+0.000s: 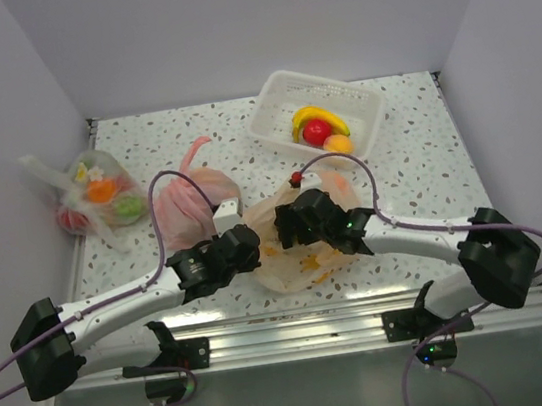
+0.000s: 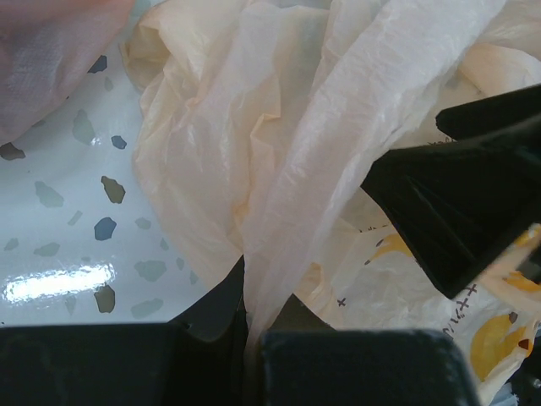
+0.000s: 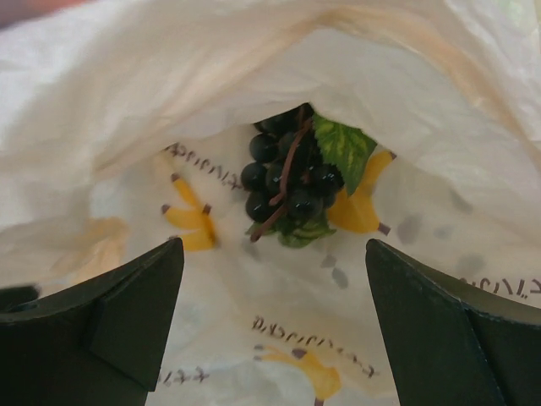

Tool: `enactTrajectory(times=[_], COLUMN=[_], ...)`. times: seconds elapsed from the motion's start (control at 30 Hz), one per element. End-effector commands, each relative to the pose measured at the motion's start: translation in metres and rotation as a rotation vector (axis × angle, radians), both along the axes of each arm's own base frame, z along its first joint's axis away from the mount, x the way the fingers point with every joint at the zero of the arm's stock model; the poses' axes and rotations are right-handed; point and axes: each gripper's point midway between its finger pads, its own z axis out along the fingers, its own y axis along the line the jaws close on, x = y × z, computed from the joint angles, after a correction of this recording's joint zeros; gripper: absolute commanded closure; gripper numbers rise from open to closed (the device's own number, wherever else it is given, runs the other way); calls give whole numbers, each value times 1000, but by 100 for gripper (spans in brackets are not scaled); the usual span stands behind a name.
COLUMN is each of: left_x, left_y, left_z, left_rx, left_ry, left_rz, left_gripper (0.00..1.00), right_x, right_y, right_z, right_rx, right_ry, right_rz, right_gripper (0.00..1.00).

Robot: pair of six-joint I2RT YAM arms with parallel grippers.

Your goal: Untie the knot of the plastic bag and take out the fruit

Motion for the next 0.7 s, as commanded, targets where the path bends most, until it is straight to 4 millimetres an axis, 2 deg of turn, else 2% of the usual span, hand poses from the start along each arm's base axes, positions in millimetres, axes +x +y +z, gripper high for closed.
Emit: enactTrajectory(times=[0.0,0.2,0.27,0.3,0.37,0.47,0.5,0.53,0.63,0.67], left_x=[5,4,3,3,2,2,2,3,4,4], left_y=[-10,-10,-10,-10,-11,-11,-10,-10,-8,-8], left_z=[18,14,11,10,7,5,5,5,6,6], left_rx=[-43,-41,-42,-41,-41,-36,-34,-33,-29,-28], left_ry=[-23,-14,-10,-7,-2,2,0,-3,-7,-9], left_rz=[13,11,9,7,5,4,5,9,16,18], left_gripper=[97,97,97,97,97,97,97,97,97,97], right_x=[35,49,46,47,46,41,40,39,31,30], right_y=[11,27,31,32,33,32,32,30,24,23], right_z=[15,-11,-25,-28,-34,-41,-37,-36,-30,-25], right_rx=[42,47,44,48,44,40,46,44,35,40], right_ry=[-103,-100,-79,-77,-70,-62,-65,-66,-67,-70], right_rz=[-118,-133,-116,-112,-104,-87,-84,-82,-57,-47], right_gripper=[10,20,25,30,34,51,56,67,84,86])
